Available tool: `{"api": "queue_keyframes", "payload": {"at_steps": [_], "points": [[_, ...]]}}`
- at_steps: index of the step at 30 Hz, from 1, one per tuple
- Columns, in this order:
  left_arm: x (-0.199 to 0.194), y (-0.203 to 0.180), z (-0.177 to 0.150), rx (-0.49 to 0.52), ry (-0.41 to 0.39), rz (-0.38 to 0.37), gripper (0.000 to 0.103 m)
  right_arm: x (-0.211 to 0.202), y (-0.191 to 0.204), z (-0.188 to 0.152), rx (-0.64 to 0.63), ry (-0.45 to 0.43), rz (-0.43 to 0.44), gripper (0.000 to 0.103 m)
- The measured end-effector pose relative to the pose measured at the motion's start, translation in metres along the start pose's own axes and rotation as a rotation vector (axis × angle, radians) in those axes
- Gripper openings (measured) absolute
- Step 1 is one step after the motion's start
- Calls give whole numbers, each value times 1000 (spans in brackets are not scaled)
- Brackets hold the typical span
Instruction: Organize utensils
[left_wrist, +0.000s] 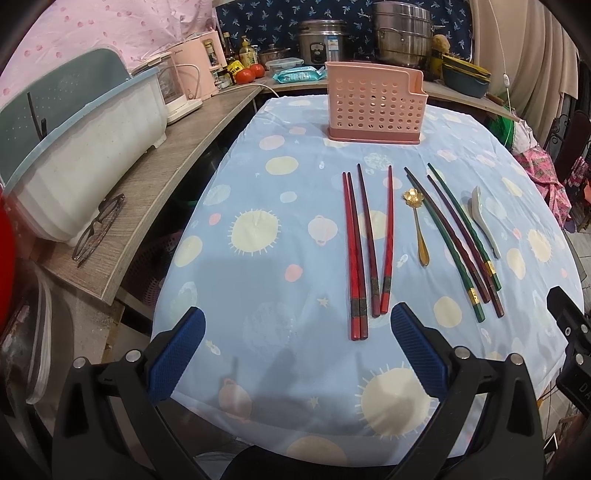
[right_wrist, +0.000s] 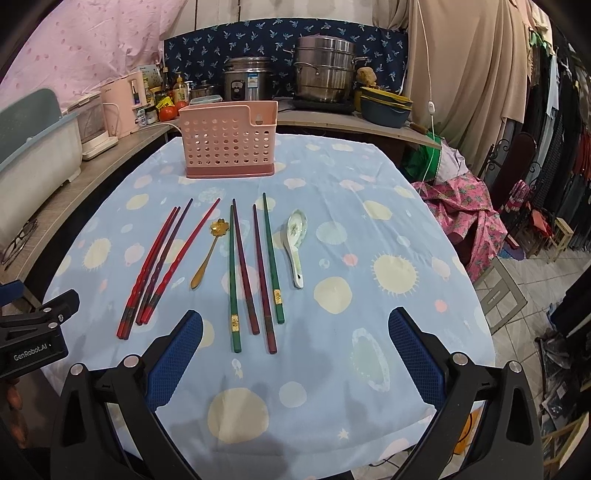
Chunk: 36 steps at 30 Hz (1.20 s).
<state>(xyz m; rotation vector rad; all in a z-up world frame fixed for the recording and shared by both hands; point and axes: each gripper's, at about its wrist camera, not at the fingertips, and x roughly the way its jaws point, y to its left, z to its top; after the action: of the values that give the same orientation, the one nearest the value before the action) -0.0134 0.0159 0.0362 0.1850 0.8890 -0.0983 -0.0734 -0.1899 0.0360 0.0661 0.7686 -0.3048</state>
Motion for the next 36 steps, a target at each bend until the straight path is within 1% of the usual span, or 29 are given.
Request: {"api": "queue_keyframes", "payload": {"at_steps": [26,36], "points": [[5,-6,1,15,26,-2,96,-5,-1,-3,8,-3,1,96],[10,-8,3,22,45,0,96,1,1,1,3,15,7,96]]}}
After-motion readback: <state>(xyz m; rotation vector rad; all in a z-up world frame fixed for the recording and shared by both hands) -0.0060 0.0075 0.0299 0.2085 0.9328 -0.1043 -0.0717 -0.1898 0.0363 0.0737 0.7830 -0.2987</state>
